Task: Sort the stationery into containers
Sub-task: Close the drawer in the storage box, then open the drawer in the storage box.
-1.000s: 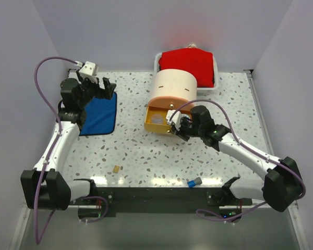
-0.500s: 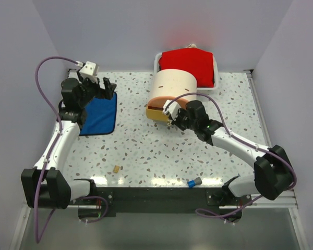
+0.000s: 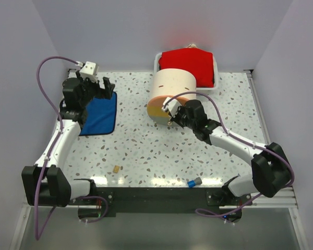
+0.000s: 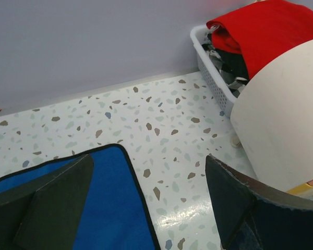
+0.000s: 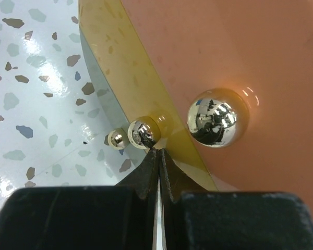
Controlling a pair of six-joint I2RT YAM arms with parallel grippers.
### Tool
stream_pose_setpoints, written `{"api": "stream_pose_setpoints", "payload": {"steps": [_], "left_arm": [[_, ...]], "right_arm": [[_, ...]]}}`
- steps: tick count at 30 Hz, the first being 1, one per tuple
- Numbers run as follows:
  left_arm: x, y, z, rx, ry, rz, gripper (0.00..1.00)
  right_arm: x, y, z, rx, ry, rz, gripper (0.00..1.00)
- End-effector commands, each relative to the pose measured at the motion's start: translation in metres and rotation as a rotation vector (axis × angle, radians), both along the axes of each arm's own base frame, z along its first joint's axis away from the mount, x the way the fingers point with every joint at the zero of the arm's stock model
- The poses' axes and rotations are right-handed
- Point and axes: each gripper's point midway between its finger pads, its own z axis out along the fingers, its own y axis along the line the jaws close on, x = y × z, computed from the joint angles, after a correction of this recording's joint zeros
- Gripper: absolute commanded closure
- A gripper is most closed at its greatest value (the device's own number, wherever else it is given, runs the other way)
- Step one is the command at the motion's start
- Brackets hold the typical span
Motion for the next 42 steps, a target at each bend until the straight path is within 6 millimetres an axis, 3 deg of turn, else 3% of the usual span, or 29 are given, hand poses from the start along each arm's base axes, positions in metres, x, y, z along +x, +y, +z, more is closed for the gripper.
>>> {"api": "stream_pose_setpoints", "payload": {"steps": [1,2,3,4,5,6,8,9,10,11,12,14,17,18,21,26,30,31,33,38,42], "left_arm": [[-0.001,-0.014,0.01,0.055,-0.034,0.045,0.05],[-0.003,-0.021,0.011,0.085,-0.041,0.036,0.05],[-0.01,-0.042,0.008,0.111,-0.028,-0.009,0.04],[-0.011,-0.046,0.013,0.121,-0.031,0.011,0.02],[-0.014,-0.053,0.013,0.128,-0.026,0.018,0.01],[-0.023,-0.077,0.013,0.128,-0.022,-0.02,0.0],[-0.03,-0.09,0.012,0.123,-0.013,0.019,0.0],[-0.045,-0.116,0.001,0.096,0.042,-0.022,0.0],[-0.048,-0.122,-0.004,0.095,0.059,0.008,0.0],[-0.054,-0.133,-0.007,0.067,0.08,0.011,0.01],[-0.064,-0.151,-0.016,0.072,0.112,-0.02,0.01],[-0.065,-0.164,-0.035,0.055,0.192,-0.004,0.04],[-0.062,-0.176,-0.055,0.022,0.3,0.027,0.07],[-0.061,-0.179,-0.056,0.01,0.314,0.029,0.08],[-0.057,-0.189,-0.056,0.007,0.341,0.021,0.1],[-0.047,-0.212,-0.05,0.071,0.312,-0.024,0.12],[-0.056,-0.246,-0.05,0.093,0.302,-0.105,0.26],[-0.057,-0.249,-0.052,0.097,0.306,-0.113,0.34],[-0.066,-0.255,-0.053,0.105,0.312,-0.126,0.36],[-0.081,-0.258,-0.066,0.066,0.386,-0.141,0.37],[-0.091,-0.241,-0.071,0.085,0.415,-0.106,0.35]], "right_arm": [[0.016,0.003,0.053,0.067,-0.106,-0.026,0.93],[0.01,0.006,0.063,0.086,-0.087,-0.002,0.89],[-0.004,0.001,0.056,0.062,-0.014,0.006,0.81],[-0.016,-0.003,0.077,0.111,-0.019,0.006,0.72],[-0.023,-0.007,0.086,0.129,-0.015,-0.004,0.6],[-0.034,-0.014,0.091,0.138,0.004,-0.016,0.43],[-0.049,-0.03,0.122,0.217,-0.028,-0.075,0.26],[-0.056,-0.037,0.124,0.225,-0.012,-0.103,0.15],[-0.059,-0.045,0.13,0.26,-0.005,-0.157,0.12],[-0.061,-0.065,0.146,0.281,-0.052,-0.246,0.1],[-0.063,-0.076,0.146,0.281,-0.052,-0.307,0.08],[-0.064,-0.108,0.161,0.318,-0.105,-0.463,0.05],[-0.062,-0.153,0.167,0.348,-0.145,-0.631,0.04],[-0.06,-0.172,0.168,0.357,-0.163,-0.714,0.04],[-0.065,-0.195,0.168,0.369,-0.202,-0.824,0.04],[-0.073,-0.214,0.165,0.42,-0.262,-0.921,0.05],[-0.078,-0.222,0.157,0.439,-0.279,-0.968,0.05],[-0.078,-0.222,0.153,0.472,-0.263,-0.989,0.05],[-0.08,-0.222,0.144,0.452,-0.233,-0.997,0.05],[-0.079,-0.222,0.144,0.41,-0.211,-0.997,0.05],[-0.078,-0.224,0.147,0.382,-0.216,-1.002,0.05]]}}
